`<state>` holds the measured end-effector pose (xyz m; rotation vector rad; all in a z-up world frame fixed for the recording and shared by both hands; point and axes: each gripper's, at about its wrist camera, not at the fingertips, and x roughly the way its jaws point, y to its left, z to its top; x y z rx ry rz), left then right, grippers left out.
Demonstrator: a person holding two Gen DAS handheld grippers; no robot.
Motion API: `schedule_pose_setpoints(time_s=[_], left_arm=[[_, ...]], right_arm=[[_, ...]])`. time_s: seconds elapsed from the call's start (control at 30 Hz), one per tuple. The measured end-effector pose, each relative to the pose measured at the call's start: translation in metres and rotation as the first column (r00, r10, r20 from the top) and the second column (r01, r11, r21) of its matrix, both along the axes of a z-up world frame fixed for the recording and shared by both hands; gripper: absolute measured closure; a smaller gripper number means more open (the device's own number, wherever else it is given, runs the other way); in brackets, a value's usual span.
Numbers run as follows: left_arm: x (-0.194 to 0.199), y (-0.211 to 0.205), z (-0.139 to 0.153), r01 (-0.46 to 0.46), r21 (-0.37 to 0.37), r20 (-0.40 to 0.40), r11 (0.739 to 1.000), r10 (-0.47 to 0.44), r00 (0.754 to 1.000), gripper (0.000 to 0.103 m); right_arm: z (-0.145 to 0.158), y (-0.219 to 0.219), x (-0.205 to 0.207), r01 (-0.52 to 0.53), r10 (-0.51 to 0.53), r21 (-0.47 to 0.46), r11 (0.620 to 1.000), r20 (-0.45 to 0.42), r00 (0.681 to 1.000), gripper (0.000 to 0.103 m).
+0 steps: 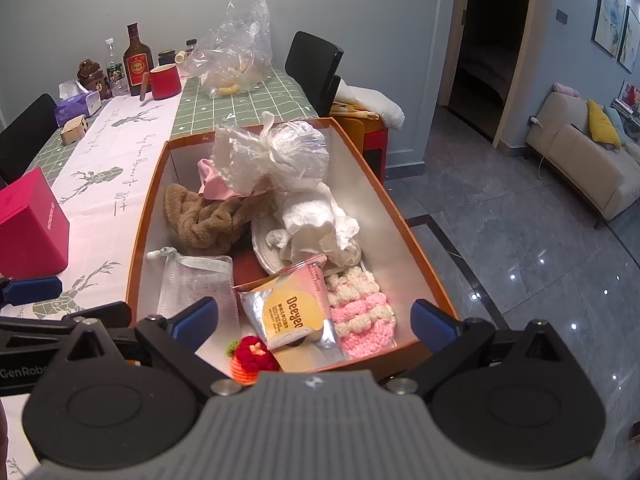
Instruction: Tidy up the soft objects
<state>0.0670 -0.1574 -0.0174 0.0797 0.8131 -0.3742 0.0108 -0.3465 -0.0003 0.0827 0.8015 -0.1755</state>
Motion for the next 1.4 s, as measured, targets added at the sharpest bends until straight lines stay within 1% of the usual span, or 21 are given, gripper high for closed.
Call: schedule_pose_setpoints(time_s=[1.0, 1.4], left_arm=[[-0.0025, -0.0040, 0.0016, 0.012, -0.003, 0.008, 1.000, -0.012, 1.000, 0.000], [-0.0025, -0.0034, 0.0018, 0.017, -0.019, 0.003, 1.000, -0.017, 1.000, 0.000]], right_arm=[[0.0003, 0.0000, 0.0001, 0.000, 0.000, 0.005, 1.000, 0.002, 1.000, 0.003], [-0.0001, 0.0001, 0.0003, 0.000, 0.000, 0.006, 1.000, 0.002, 1.000, 0.003]])
